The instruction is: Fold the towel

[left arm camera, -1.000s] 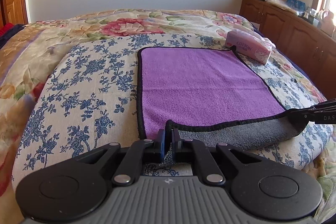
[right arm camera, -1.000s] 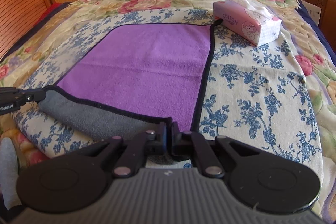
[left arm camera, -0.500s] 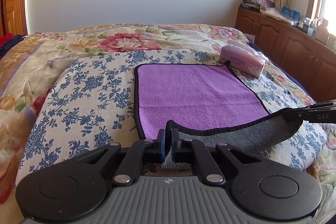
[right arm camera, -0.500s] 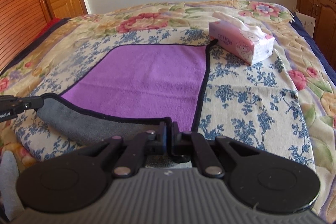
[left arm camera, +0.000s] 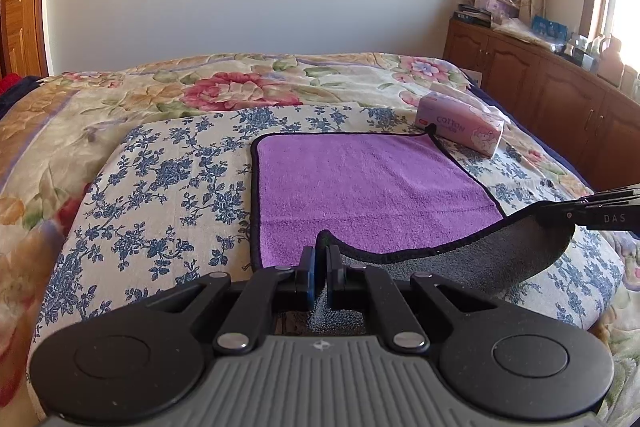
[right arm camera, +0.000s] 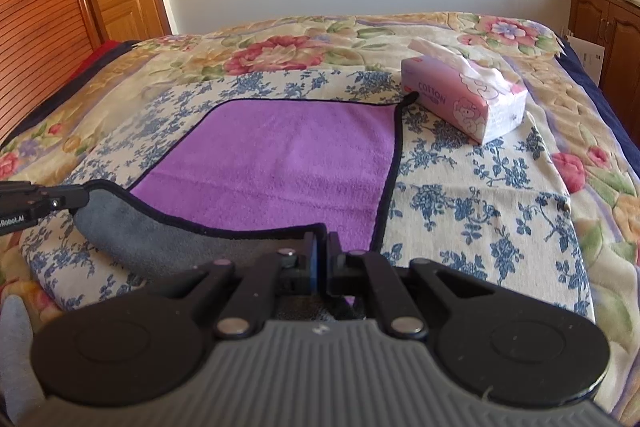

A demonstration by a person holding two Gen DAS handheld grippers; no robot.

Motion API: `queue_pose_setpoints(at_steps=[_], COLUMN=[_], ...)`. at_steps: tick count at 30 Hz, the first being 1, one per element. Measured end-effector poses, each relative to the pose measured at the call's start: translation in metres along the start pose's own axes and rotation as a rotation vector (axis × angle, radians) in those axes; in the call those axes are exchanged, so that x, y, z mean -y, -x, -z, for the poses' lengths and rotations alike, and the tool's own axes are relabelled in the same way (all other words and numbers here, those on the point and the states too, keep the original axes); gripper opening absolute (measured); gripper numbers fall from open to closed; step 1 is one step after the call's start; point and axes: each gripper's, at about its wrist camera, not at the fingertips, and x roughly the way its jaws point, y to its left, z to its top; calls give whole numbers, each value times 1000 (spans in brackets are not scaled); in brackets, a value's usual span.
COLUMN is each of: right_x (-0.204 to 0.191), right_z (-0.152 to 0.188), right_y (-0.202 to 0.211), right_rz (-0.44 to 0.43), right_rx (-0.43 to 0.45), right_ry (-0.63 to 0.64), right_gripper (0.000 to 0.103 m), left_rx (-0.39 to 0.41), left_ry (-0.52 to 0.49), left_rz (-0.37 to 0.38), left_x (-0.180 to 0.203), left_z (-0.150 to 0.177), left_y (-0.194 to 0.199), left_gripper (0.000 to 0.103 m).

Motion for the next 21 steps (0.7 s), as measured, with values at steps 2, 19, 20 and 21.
queue_pose_setpoints(at_steps=[2,19,20,21], right_x=[0,0,0,0], right_z=[-2,-17,-17,-18], right_y=[0,-6,-6,-6], right_rz=[-3,-5,-4,-3], right_rx=[10,52,57,61], right_ry=[4,39,43,44], right_gripper=[5,5,5,5], left_rx=[6,43,43,42], left_ry=[5,12,13,16], left_rz=[2,-21,-21,-20], left_x=[-1,-7,-7,-7], left_z=[-1,-17,-18,-20], left_y=[1,-17,-18,-19], left_gripper=[6,6,6,6])
